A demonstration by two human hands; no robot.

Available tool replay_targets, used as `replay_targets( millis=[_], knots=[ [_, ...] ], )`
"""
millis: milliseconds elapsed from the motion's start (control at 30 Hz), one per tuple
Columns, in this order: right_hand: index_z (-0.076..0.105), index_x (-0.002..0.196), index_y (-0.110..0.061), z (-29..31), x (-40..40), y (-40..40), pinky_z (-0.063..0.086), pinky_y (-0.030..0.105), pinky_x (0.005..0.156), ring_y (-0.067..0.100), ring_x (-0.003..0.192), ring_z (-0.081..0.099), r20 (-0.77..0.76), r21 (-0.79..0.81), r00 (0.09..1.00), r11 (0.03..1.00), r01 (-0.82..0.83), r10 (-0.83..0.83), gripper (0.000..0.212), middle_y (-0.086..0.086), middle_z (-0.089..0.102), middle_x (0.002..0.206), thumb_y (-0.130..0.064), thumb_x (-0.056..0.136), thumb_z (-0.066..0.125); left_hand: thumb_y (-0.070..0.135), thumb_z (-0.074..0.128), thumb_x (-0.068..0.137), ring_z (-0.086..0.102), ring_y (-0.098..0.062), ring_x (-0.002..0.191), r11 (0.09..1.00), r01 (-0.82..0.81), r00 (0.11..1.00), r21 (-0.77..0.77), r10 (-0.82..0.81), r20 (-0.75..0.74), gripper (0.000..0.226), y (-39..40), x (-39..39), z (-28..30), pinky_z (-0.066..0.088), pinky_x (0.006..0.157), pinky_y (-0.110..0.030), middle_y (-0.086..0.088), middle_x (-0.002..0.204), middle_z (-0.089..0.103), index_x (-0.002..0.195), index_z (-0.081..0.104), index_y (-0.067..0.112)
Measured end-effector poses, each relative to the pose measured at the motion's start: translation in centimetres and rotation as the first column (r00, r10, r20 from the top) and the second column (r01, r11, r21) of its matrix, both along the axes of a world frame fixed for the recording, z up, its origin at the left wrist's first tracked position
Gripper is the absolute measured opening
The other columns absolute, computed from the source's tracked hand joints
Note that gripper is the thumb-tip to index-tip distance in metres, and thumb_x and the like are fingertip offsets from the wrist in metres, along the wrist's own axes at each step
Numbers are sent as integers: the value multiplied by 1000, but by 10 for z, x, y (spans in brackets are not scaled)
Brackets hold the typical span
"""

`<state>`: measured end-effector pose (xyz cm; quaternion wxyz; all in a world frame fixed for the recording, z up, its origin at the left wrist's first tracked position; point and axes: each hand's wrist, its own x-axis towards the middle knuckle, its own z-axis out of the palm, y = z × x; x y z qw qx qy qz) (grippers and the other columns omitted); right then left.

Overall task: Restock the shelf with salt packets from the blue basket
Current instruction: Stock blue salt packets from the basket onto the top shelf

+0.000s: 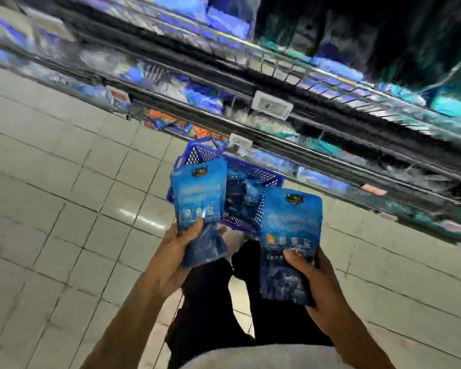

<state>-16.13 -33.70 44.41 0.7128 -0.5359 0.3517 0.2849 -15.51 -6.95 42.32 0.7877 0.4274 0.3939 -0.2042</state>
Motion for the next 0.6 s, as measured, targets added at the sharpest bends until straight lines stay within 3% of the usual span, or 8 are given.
replay_targets(
  millis=[33, 100, 233, 367, 467, 533, 600],
  knots=[
    [62, 130, -14, 21, -9, -5, 60, 30, 63, 24, 88, 77, 17, -37, 1000, 999, 16, -15, 62, 10, 76, 113, -16, 70, 80, 13, 61, 92, 71, -33, 110, 999, 34, 999, 20, -34, 10, 47, -4, -2, 20, 60, 91, -47, -18, 133, 66, 139, 57, 10],
    [66, 122, -11, 60, -25, -12, 60, 35, 69, 24, 85, 76, 68, -115, 996, 991, 64, -57, 65, 13, 76, 109, -21, 60, 84, 7, 66, 84, 74, -30, 103, 991, 121, 991, 54, -124, 42, 51, -13, -2, 55, 62, 84, -41, -16, 123, 72, 134, 60, 7],
    [66, 117, 1, 106, -54, -30, 62, 33, 69, 27, 88, 76, 171, -138, 948, 946, 293, -269, 47, 17, 77, 103, 2, 71, 76, -3, 69, 75, 77, -26, 90, 952, 305, 949, 22, -306, 77, 51, -39, 6, 103, 62, 67, -32, -16, 111, 76, 125, 65, 4],
    [66, 119, -1, 136, -88, -41, 53, 60, 96, 45, 106, 69, 232, -107, 816, 819, 563, -530, 56, 23, 74, 111, -6, 64, 77, 2, 76, 65, 77, -33, 87, 889, 457, 889, -14, -456, 51, 53, -76, 24, 131, 63, 69, -45, -18, 106, 77, 116, 68, 10],
    [69, 113, -12, 148, -120, -53, 63, 46, 75, 38, 95, 74, 285, -88, 684, 692, 716, -672, 52, 15, 77, 106, -15, 63, 81, 23, 89, 54, 74, -32, 103, 772, 629, 771, 92, -634, 49, 65, -112, 36, 142, 59, 89, -54, -9, 111, 77, 117, 69, 21],
    [69, 112, -14, 153, -147, -62, 62, 38, 63, 34, 90, 76, 300, -59, 569, 581, 812, -766, 51, 14, 78, 104, -19, 62, 81, 36, 89, 50, 74, -24, 103, 653, 729, 655, 204, -752, 67, 67, -143, 39, 152, 59, 86, -45, -2, 106, 79, 114, 70, 24],
    [69, 114, -13, 156, -173, -71, 62, 38, 63, 36, 91, 76, 310, -25, 449, 465, 885, -838, 53, 15, 77, 105, -22, 63, 82, 43, 89, 51, 73, -23, 102, 531, 793, 528, 298, -843, 98, 65, -178, 36, 160, 58, 85, -42, -1, 104, 79, 110, 70, 24]
  ],
)
